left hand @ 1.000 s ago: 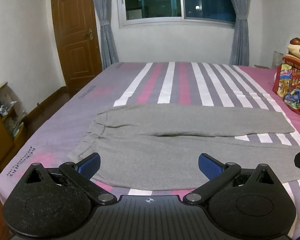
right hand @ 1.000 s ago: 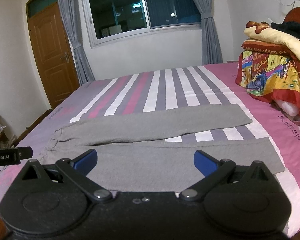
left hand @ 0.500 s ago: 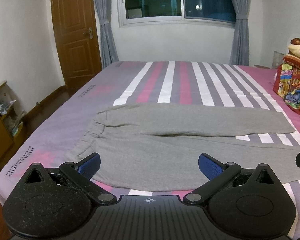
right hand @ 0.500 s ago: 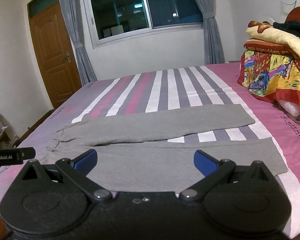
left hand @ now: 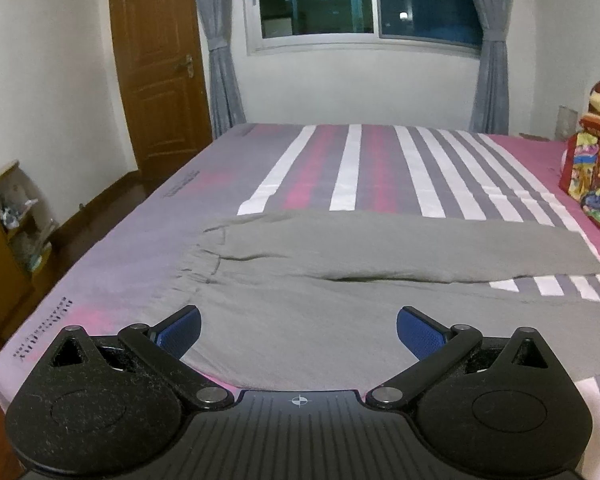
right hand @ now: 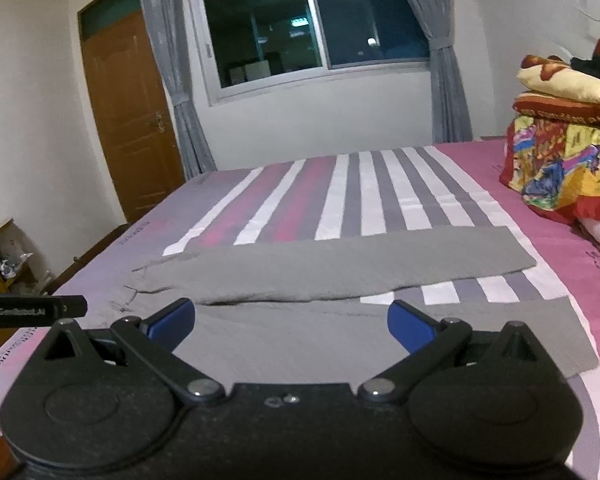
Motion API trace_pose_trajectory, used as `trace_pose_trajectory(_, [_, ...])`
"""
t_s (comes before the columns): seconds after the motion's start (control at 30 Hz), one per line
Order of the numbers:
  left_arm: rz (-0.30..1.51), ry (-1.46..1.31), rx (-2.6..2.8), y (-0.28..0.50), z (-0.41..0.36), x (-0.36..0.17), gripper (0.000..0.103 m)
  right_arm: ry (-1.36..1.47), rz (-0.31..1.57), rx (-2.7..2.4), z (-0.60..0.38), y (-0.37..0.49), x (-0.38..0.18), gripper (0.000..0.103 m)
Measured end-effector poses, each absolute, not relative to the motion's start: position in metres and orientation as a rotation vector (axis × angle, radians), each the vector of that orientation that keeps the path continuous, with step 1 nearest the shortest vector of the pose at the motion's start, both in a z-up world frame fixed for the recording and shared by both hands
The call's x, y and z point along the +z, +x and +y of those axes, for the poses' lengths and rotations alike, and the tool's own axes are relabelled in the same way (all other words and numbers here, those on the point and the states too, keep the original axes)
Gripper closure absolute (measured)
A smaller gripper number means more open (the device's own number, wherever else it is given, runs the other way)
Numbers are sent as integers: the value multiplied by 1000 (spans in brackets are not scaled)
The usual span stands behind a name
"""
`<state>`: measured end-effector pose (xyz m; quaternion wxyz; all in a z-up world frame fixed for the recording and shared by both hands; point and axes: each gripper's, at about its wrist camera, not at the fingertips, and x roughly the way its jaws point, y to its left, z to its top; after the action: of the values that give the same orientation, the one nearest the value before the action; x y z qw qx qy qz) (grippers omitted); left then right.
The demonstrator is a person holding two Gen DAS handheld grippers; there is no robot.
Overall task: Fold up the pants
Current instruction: 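Lower both tools toward the waistband and leg ends of the grey sweatpants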
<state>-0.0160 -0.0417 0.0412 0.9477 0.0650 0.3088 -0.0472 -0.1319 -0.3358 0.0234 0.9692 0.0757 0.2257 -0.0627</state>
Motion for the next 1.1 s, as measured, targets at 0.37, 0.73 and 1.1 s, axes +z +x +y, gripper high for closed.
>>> trace_pose_trajectory(0.37, [632,169,-56,20,-34,33,0,152,456,-88,-333,-94,15,0])
trace_pose_trajectory(0.73, [661,190,-9,71,-27,18,0,112,452,-25,-322,-54,8,0])
trace_pose_trajectory(1.1, [693,184,31,128,-20,2,0,133,455,39,-317,-10,1,2])
